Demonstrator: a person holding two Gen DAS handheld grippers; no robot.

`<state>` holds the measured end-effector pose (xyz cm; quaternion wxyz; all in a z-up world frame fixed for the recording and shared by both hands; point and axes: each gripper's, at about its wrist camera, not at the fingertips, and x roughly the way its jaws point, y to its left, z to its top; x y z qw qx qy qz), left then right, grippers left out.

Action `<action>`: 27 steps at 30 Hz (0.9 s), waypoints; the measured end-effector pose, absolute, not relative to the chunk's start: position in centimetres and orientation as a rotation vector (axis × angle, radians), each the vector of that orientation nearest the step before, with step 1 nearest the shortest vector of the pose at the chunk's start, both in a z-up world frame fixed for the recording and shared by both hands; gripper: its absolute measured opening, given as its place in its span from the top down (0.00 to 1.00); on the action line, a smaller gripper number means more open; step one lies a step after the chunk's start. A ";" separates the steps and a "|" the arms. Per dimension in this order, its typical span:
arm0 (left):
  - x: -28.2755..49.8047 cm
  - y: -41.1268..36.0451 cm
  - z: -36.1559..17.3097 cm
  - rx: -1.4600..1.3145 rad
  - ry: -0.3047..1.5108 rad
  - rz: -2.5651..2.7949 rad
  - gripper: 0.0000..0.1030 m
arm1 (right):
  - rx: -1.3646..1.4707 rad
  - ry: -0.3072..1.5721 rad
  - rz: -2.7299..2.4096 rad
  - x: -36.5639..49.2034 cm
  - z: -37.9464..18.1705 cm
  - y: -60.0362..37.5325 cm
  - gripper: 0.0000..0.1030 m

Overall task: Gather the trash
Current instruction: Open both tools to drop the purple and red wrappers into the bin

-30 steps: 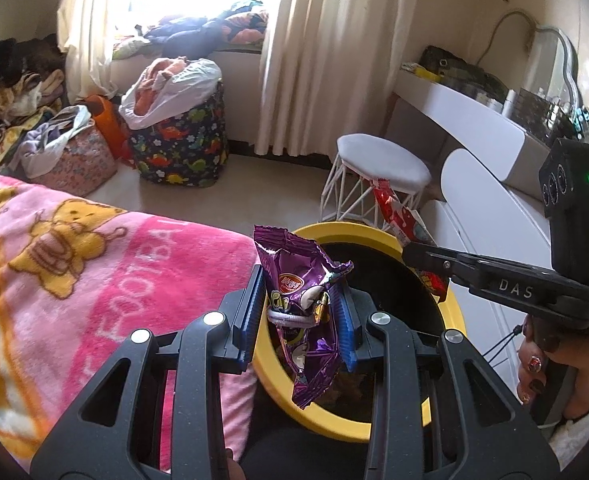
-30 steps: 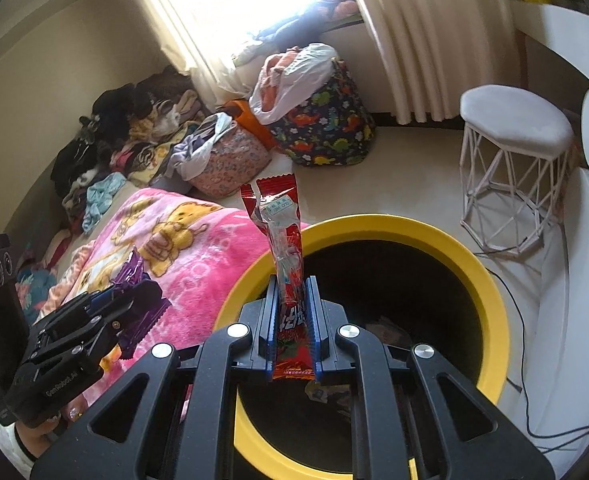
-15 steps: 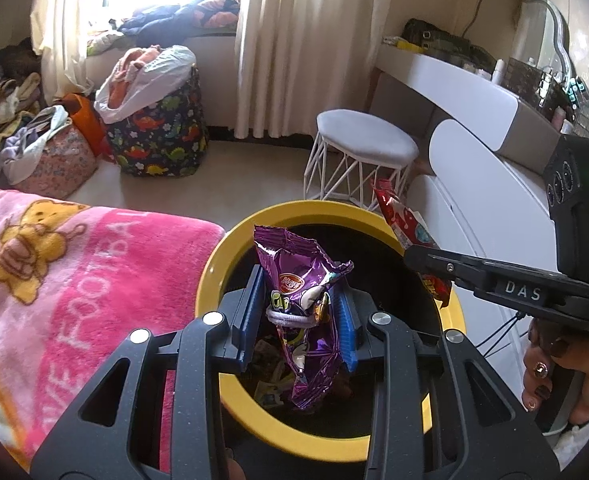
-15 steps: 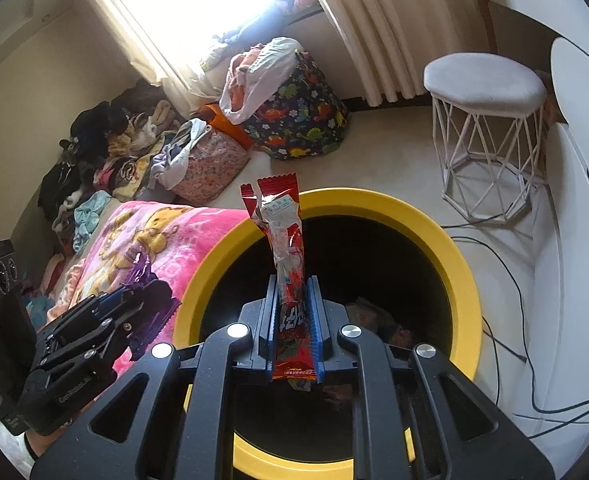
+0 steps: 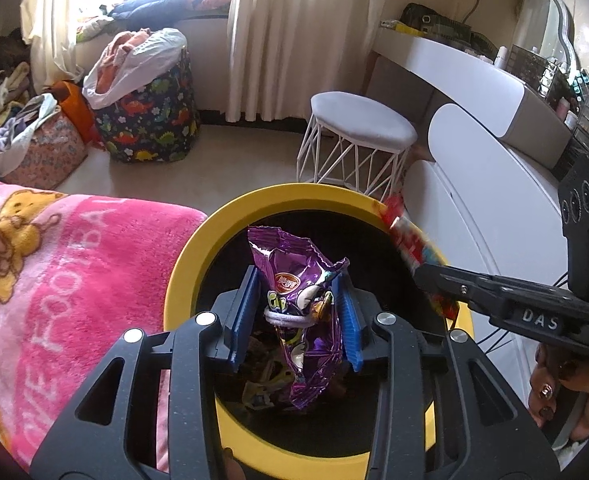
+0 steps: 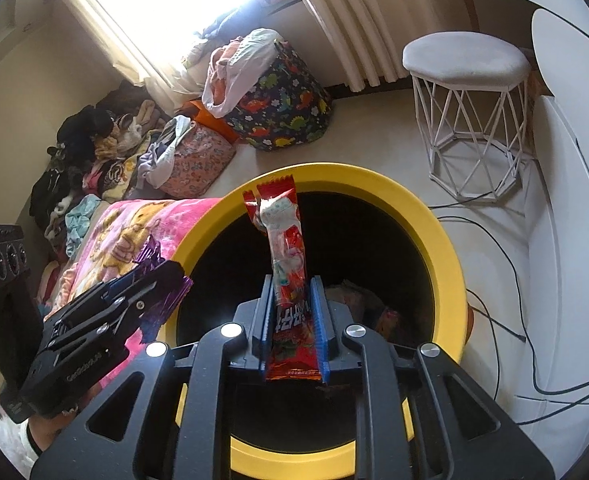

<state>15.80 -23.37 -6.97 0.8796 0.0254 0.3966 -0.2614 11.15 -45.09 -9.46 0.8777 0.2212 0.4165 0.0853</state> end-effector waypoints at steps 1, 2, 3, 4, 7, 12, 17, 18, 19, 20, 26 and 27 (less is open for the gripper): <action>15.8 -23.4 -7.1 0.048 0.830 -0.546 0.67 | 0.462 0.868 0.177 11.1 -9.5 -45.1 0.79; 15.8 -23.3 -7.1 0.043 0.833 -0.545 0.66 | 0.461 0.866 0.174 11.0 -9.5 -45.2 0.76; 15.8 -23.3 -7.2 0.041 0.833 -0.543 0.63 | 0.460 0.864 0.169 10.9 -9.5 -45.2 0.73; 15.7 -23.2 -7.2 0.038 0.835 -0.542 0.60 | 0.459 0.864 0.167 10.8 -9.5 -45.2 0.71; 15.6 -22.9 -7.0 0.031 0.833 -0.540 0.44 | 0.456 0.861 0.161 10.5 -9.4 -45.3 0.71; 15.1 -22.2 -6.6 0.023 0.828 -0.521 0.28 | 0.451 0.847 0.155 9.8 -9.0 -45.1 0.61; 14.5 -21.3 -6.1 0.015 0.820 -0.503 0.20 | 0.431 0.824 0.148 9.2 -8.4 -45.0 0.49; 14.4 -21.1 -6.0 0.016 0.817 -0.493 0.13 | 0.426 0.819 0.147 9.1 -8.2 -44.8 0.46; 14.2 -20.8 -5.8 0.012 0.813 -0.484 0.11 | 0.419 0.811 0.145 8.9 -8.0 -44.7 0.44; 14.2 -20.6 -5.7 0.006 0.810 -0.483 0.11 | 0.413 0.806 0.144 8.8 -7.9 -44.7 0.41; 13.3 -19.1 -4.7 -0.009 0.783 -0.466 0.11 | 0.367 0.754 0.143 7.8 -6.7 -43.8 0.24; 13.1 -18.9 -4.6 -0.011 0.779 -0.461 0.11 | 0.357 0.745 0.145 7.6 -6.5 -43.6 0.22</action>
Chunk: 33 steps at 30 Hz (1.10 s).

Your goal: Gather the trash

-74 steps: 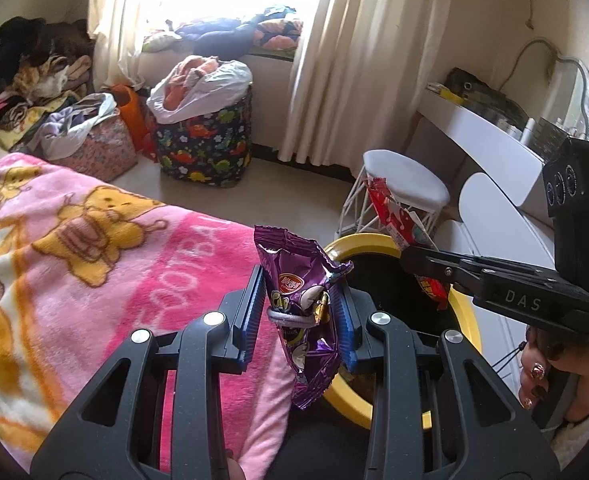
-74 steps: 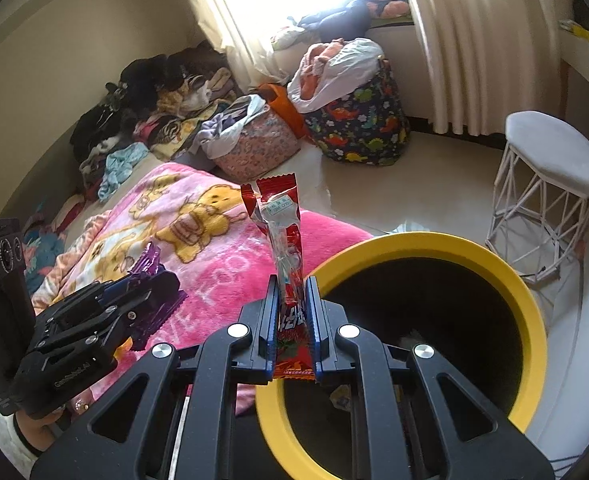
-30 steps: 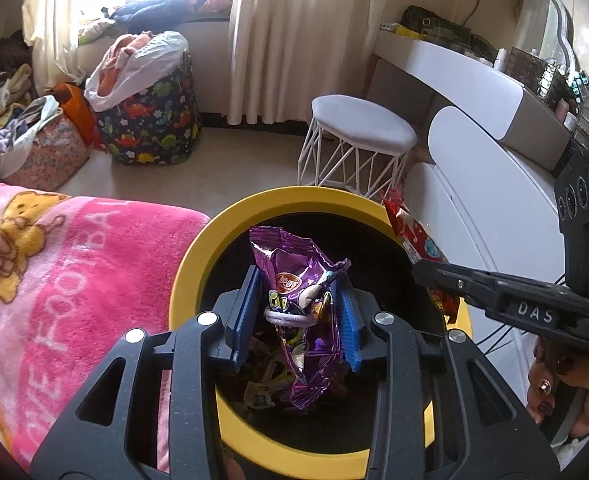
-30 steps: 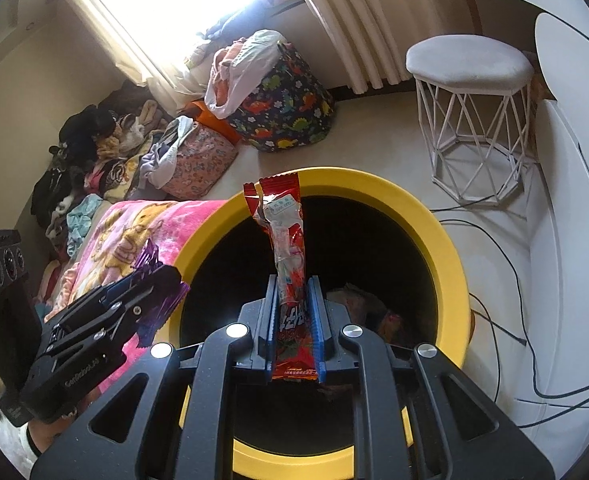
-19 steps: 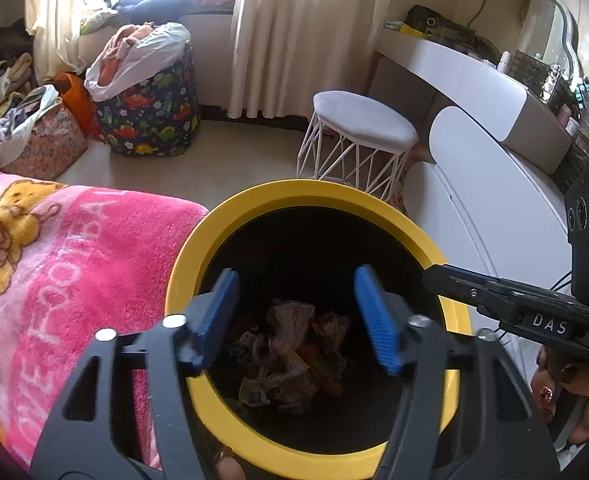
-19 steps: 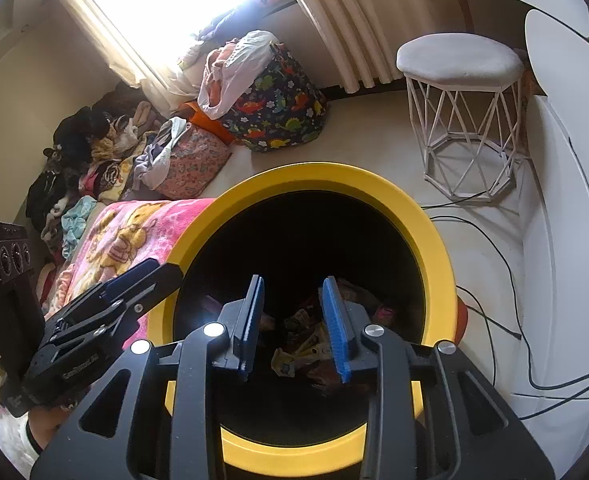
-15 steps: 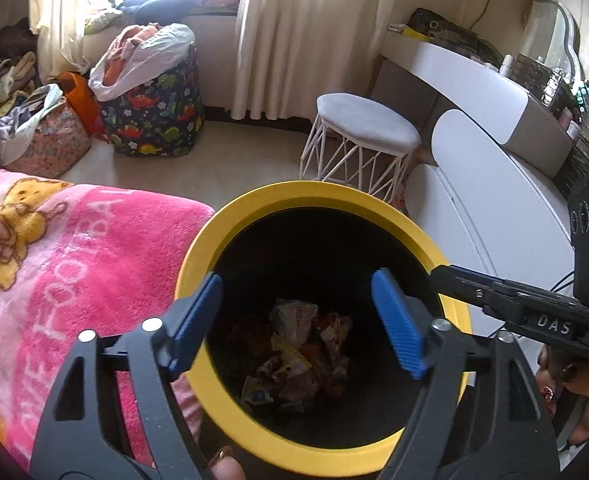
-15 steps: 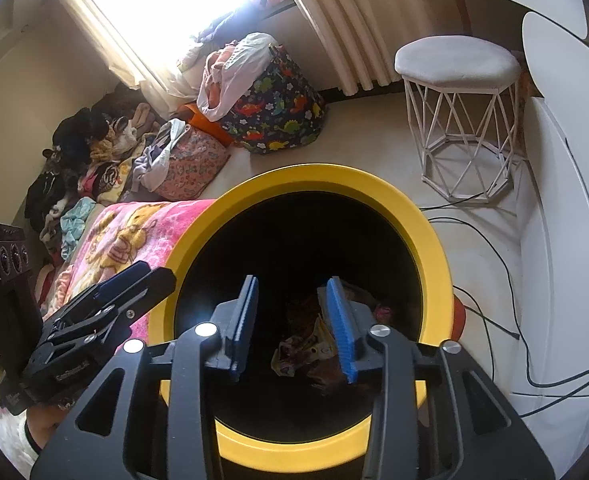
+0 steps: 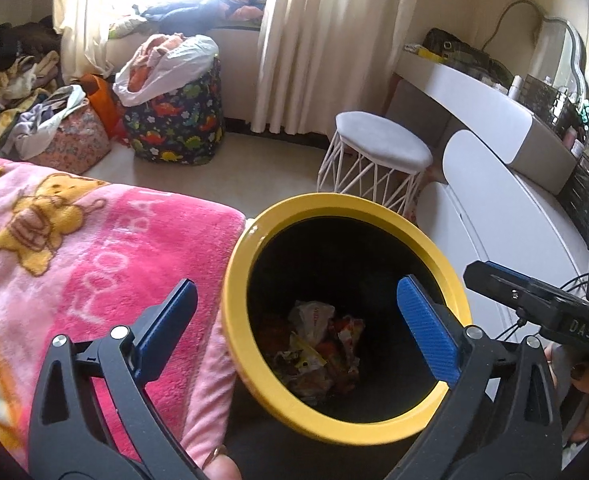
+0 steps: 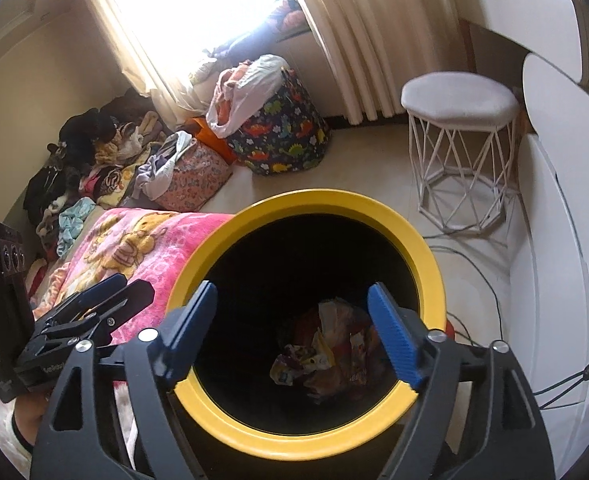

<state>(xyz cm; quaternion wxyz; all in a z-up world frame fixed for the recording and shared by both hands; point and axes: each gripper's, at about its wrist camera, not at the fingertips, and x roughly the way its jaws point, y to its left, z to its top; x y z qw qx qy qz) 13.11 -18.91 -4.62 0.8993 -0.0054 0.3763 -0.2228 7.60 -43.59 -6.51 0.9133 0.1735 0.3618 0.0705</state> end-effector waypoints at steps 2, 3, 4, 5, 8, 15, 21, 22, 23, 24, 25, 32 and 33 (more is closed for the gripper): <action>12.8 -18.4 -4.3 -0.019 0.769 -0.449 0.11 | 0.345 0.730 0.146 7.3 -6.3 -43.2 0.20; 12.6 -18.1 -4.2 -0.024 0.765 -0.445 0.11 | 0.341 0.724 0.146 7.2 -6.2 -43.0 0.17; 12.5 -17.9 -4.1 -0.027 0.763 -0.442 0.11 | 0.336 0.715 0.149 7.1 -6.1 -42.8 0.17; 12.3 -17.6 -4.0 -0.029 0.758 -0.435 0.11 | 0.333 0.710 0.150 7.0 -6.0 -42.6 0.16; 12.0 -16.7 -3.7 -0.040 0.748 -0.420 0.11 | 0.307 0.691 0.150 6.4 -5.7 -41.8 0.13; 10.8 -14.2 -2.9 -0.062 0.701 -0.383 0.11 | 0.254 0.635 0.149 5.2 -5.0 -40.2 0.07; 9.4 -12.1 -2.6 -0.069 0.659 -0.345 0.11 | 0.207 0.558 0.137 3.3 -4.2 -38.7 0.06; 9.2 -11.7 -2.6 -0.070 0.653 -0.338 0.11 | 0.201 0.543 0.132 2.9 -4.1 -38.5 0.06; 8.8 -11.3 -2.5 -0.071 0.640 -0.328 0.11 | 0.191 0.519 0.126 2.4 -3.8 -38.4 0.06; 8.5 -10.9 -2.4 -0.072 0.628 -0.321 0.11 | 0.185 0.492 0.123 1.8 -3.7 -38.1 0.06; 8.0 -10.4 -2.2 -0.073 0.610 -0.307 0.11 | 0.183 0.471 0.122 1.4 -3.6 -38.0 0.06; 5.5 -8.4 -1.5 -0.052 0.532 -0.243 0.11 | 0.148 0.272 0.092 -2.8 -3.0 -36.5 0.06; 5.2 -8.1 -1.4 -0.052 0.522 -0.238 0.11 | 0.141 0.253 0.079 -3.2 -3.0 -36.3 0.06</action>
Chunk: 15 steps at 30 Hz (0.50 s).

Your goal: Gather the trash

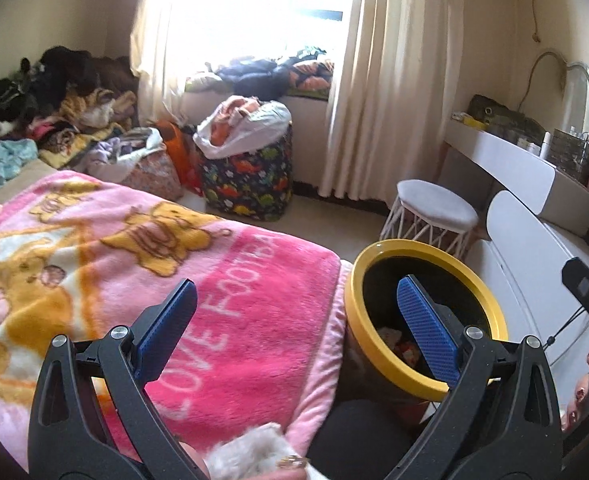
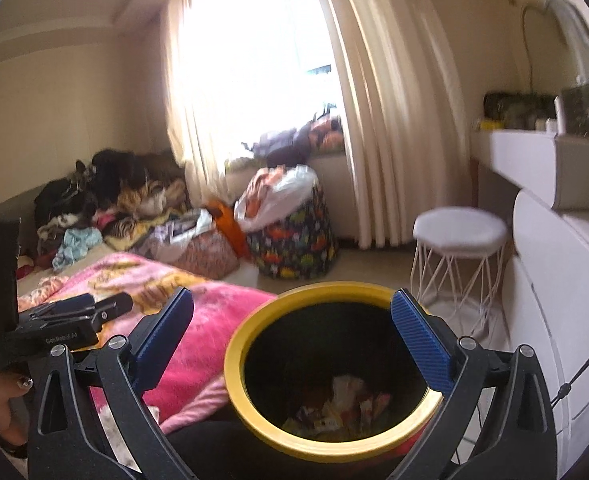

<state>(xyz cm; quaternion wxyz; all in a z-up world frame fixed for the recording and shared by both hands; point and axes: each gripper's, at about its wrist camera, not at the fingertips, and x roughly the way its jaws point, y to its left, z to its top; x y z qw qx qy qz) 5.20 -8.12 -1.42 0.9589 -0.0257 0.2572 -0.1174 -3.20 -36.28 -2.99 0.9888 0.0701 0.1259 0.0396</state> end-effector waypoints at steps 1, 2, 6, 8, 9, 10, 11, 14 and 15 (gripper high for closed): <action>5.0 -7.9 -1.4 -0.053 0.515 -0.235 0.11 | 0.135 0.243 0.072 -3.3 -3.0 -36.2 0.06; 4.7 -7.7 -1.3 -0.055 0.506 -0.231 0.11 | 0.127 0.233 0.061 -3.5 -3.1 -36.1 0.06; 4.0 -7.2 -1.2 -0.048 0.487 -0.220 0.11 | 0.125 0.220 0.036 -3.8 -3.3 -36.3 0.06; 3.8 -7.2 -1.2 -0.048 0.478 -0.218 0.11 | 0.131 0.213 0.020 -4.1 -3.3 -36.5 0.06; 3.7 -7.1 -1.2 -0.049 0.474 -0.220 0.11 | 0.134 0.214 0.015 -4.1 -3.3 -36.6 0.06; 3.5 -7.1 -1.2 -0.048 0.472 -0.220 0.11 | 0.135 0.213 0.005 -4.2 -3.3 -36.7 0.06; 3.4 -7.1 -1.2 -0.046 0.471 -0.219 0.11 | 0.137 0.213 0.002 -4.2 -3.4 -36.8 0.06; 3.2 -7.1 -1.2 -0.041 0.467 -0.221 0.11 | 0.138 0.210 -0.007 -4.4 -3.6 -37.0 0.06; 3.2 -7.2 -1.2 -0.038 0.466 -0.220 0.11 | 0.136 0.207 -0.007 -4.4 -3.6 -37.0 0.06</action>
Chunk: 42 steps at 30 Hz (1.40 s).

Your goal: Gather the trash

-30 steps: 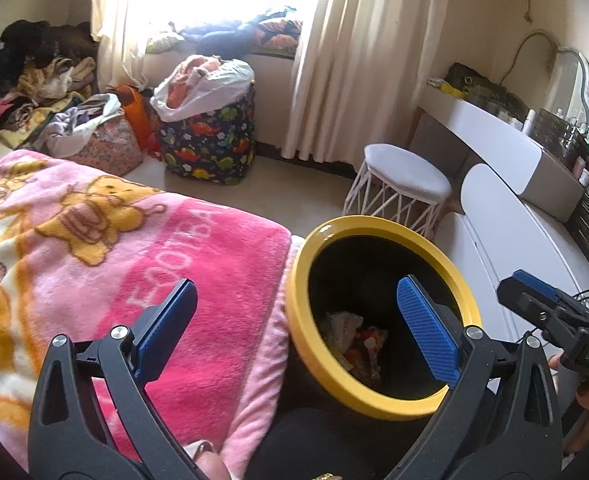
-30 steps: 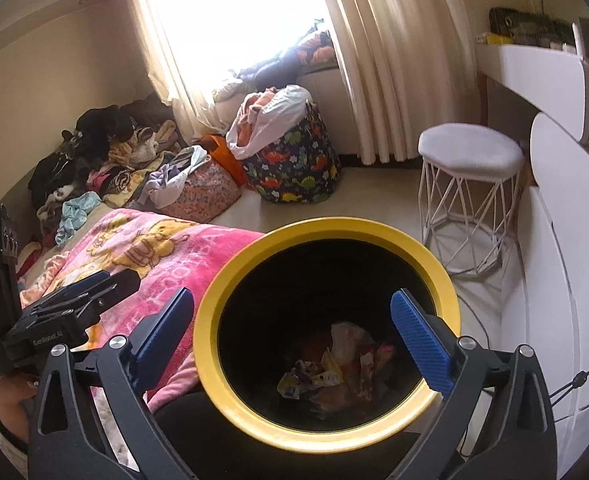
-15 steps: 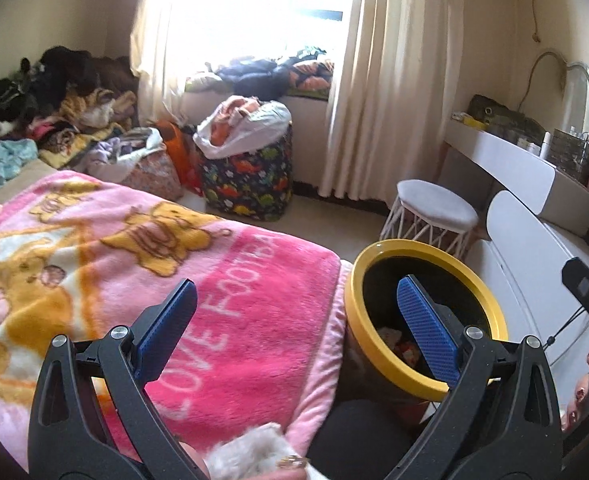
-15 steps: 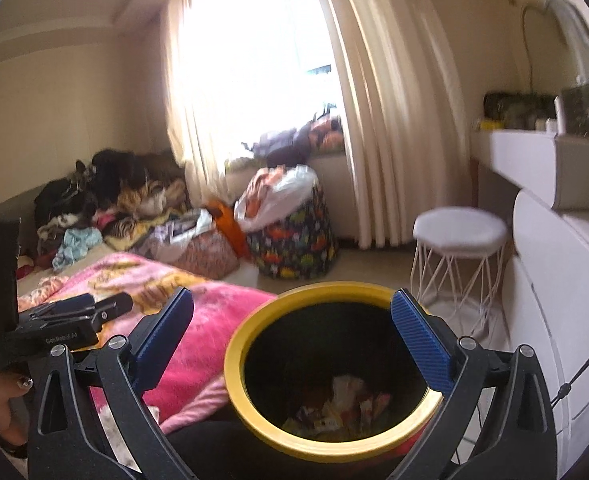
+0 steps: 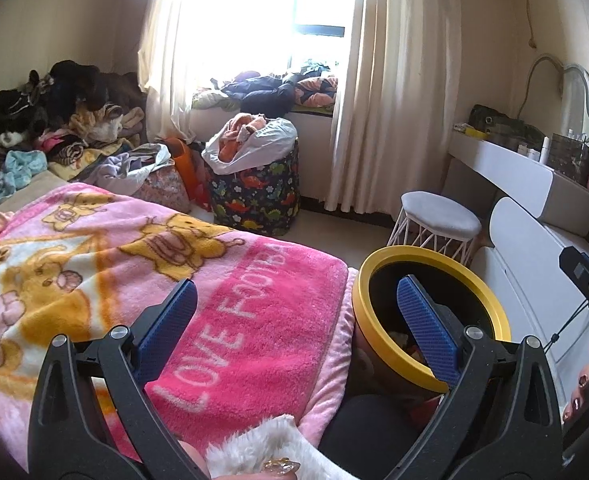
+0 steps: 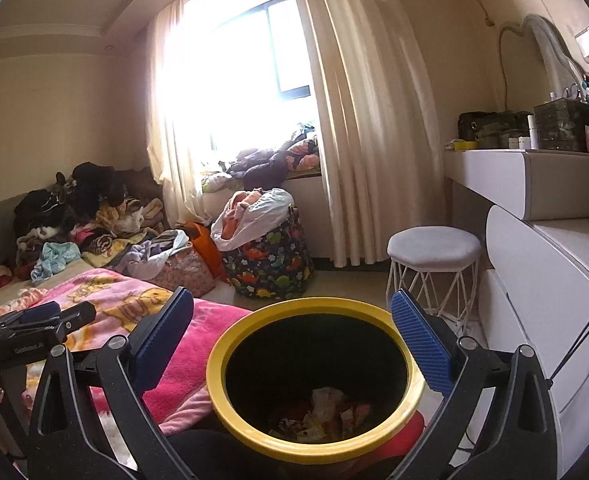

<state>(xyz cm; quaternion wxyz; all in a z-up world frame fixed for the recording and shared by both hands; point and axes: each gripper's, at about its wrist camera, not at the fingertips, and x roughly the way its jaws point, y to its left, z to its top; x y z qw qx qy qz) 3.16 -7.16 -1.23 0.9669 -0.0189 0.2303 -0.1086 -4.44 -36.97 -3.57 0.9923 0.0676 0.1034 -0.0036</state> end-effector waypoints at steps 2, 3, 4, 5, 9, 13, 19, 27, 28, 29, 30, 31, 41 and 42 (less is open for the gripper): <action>3.1 -7.2 -1.2 -0.038 0.465 -0.219 0.11 | 0.132 0.206 -0.006 -4.5 -3.5 -36.9 0.06; 3.0 -7.2 -1.2 -0.039 0.462 -0.219 0.11 | 0.133 0.205 -0.007 -4.5 -3.5 -36.9 0.06; 3.1 -7.2 -1.2 -0.038 0.464 -0.219 0.11 | 0.132 0.203 -0.008 -4.5 -3.5 -36.9 0.06; 3.1 -7.2 -1.3 -0.037 0.463 -0.216 0.11 | 0.130 0.203 -0.007 -4.6 -3.5 -36.8 0.06; 2.9 -7.3 -1.2 -0.038 0.460 -0.210 0.11 | 0.131 0.203 -0.007 -4.8 -3.5 -36.6 0.06; 2.8 -7.3 -1.0 -0.038 0.458 -0.211 0.11 | 0.131 0.201 -0.008 -4.8 -3.5 -36.6 0.06; 2.8 -7.3 -1.0 -0.036 0.456 -0.212 0.11 | 0.132 0.200 -0.008 -4.8 -3.4 -36.6 0.06; 2.9 -7.1 -0.8 -0.036 0.458 -0.212 0.11 | 0.134 0.211 -0.007 -4.8 -3.3 -36.5 0.06; 2.9 -7.1 -0.7 -0.036 0.458 -0.213 0.11 | 0.134 0.211 -0.006 -4.8 -3.3 -36.5 0.06; 2.9 -7.1 -0.8 -0.034 0.457 -0.212 0.11 | 0.134 0.210 -0.007 -4.8 -3.3 -36.5 0.06; 2.9 -7.1 -0.7 -0.034 0.457 -0.212 0.11 | 0.135 0.209 -0.008 -4.9 -3.3 -36.5 0.06; 2.9 -7.1 -0.7 -0.035 0.457 -0.212 0.11 | 0.134 0.209 -0.008 -4.9 -3.3 -36.5 0.06; 2.9 -7.1 -0.8 -0.035 0.458 -0.210 0.11 | 0.135 0.210 -0.007 -4.8 -3.3 -36.6 0.06; 2.9 -7.1 -0.8 -0.037 0.457 -0.212 0.11 | 0.135 0.210 -0.007 -4.8 -3.3 -36.6 0.06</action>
